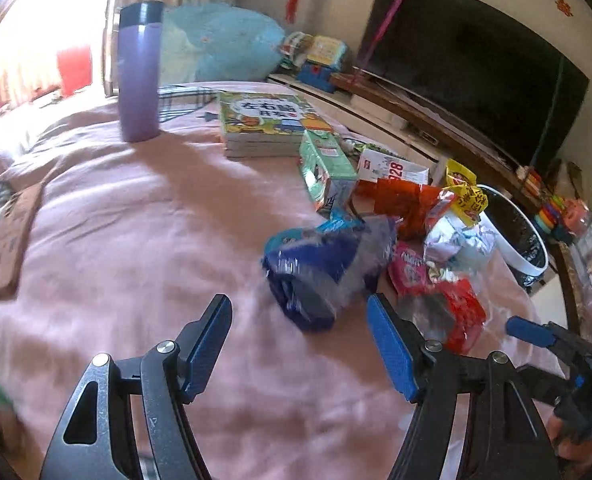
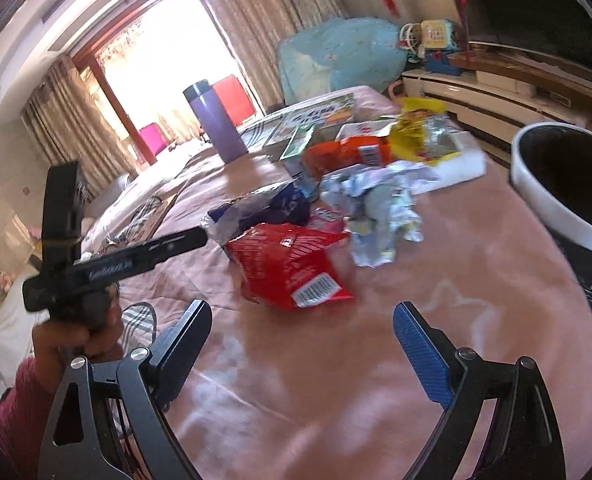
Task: Collect trash
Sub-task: 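Grasp the blue wrapper with the left tool while the right tool grasps the red chip bag, then move both tools over the bin and release the wrapper and chip bag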
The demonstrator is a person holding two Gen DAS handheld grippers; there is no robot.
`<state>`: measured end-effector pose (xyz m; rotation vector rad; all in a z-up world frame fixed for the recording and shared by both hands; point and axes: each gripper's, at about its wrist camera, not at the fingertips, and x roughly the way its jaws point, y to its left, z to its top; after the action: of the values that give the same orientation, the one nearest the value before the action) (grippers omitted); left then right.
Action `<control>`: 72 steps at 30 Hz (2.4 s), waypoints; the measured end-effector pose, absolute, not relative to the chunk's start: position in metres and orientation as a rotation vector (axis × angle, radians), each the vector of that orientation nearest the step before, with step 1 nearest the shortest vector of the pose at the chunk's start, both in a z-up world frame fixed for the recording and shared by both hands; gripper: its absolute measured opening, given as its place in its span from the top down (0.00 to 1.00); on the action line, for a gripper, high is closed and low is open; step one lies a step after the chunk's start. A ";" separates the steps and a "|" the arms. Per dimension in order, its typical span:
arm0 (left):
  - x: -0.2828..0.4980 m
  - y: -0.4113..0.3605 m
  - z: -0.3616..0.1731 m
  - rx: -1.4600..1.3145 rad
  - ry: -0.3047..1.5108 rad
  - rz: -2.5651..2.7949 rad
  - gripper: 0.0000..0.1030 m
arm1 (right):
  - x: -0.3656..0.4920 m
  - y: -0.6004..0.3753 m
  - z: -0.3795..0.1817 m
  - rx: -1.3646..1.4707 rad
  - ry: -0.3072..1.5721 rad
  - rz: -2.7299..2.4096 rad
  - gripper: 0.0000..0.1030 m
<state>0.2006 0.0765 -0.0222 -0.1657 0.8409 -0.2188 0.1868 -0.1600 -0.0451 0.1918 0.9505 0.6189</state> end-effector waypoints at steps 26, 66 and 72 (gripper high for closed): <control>0.193 0.068 -0.027 -0.121 0.774 -0.352 0.75 | 0.185 -0.154 -0.036 0.165 0.945 0.653 0.85; 0.236 -0.117 0.003 -0.149 0.801 -0.487 0.74 | 0.227 -0.374 -0.022 0.334 0.836 0.274 0.85; 0.267 -0.151 -0.002 -0.125 0.814 -0.477 0.74 | 0.249 -0.382 -0.024 0.310 0.841 0.253 0.85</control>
<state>0.2670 -0.1513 -0.0020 -0.1252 0.8136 -0.4767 0.2486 -0.3821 -0.0239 0.3102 0.8412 0.2527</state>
